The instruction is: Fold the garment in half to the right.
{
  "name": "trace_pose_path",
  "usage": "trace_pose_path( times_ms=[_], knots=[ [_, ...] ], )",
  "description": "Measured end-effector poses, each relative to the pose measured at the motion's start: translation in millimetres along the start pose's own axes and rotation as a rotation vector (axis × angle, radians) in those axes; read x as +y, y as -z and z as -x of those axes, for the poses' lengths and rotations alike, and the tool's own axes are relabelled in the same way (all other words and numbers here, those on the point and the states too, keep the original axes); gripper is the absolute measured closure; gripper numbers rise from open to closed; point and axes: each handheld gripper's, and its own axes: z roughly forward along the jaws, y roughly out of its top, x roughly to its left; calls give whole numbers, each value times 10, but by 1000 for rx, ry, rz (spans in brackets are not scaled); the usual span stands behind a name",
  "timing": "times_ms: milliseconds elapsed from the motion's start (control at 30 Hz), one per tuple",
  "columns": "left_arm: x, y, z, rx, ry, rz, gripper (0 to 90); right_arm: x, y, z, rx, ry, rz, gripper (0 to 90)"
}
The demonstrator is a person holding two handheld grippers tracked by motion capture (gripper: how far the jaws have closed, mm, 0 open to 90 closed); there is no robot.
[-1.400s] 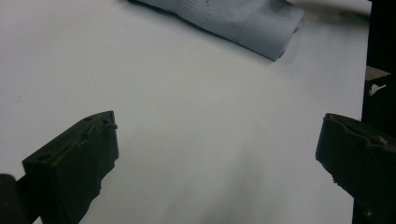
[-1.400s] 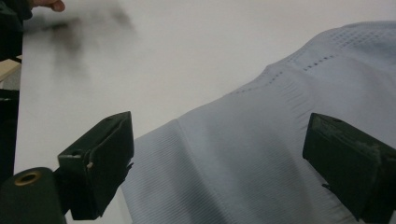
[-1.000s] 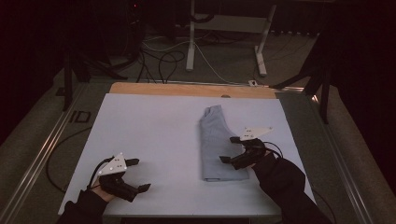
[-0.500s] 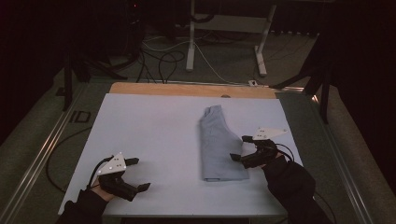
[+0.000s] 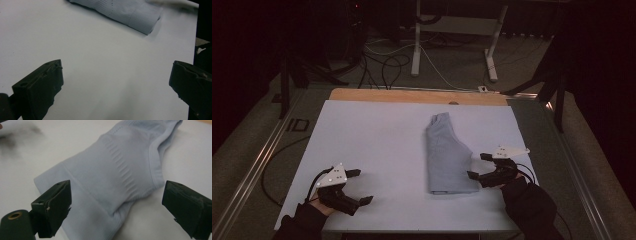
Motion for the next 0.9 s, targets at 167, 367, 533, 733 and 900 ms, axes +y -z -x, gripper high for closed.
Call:
trace_pose_path(
  times_ms=[167, 367, 533, 733, 900],
  knots=[
    [-2, 6, -7, 0, 4, 5, 7, -159, 26, -8, -10, -19, -11, 90],
    [-6, 8, -3, 3, 4, 6, 7, -254, 49, -44, -16, -20, -23, 90],
    [-10, 1, -4, 1, 5, 7, 7, -356, 53, -100, -33, -15, -39, 90],
    [-16, -1, -2, 2, 7, 10, 7, -476, 111, -139, -64, -18, -34, 90],
    [-22, -11, -3, 5, 5, 9, 7, -489, 45, -127, -97, -11, -47, 90]
  ],
)
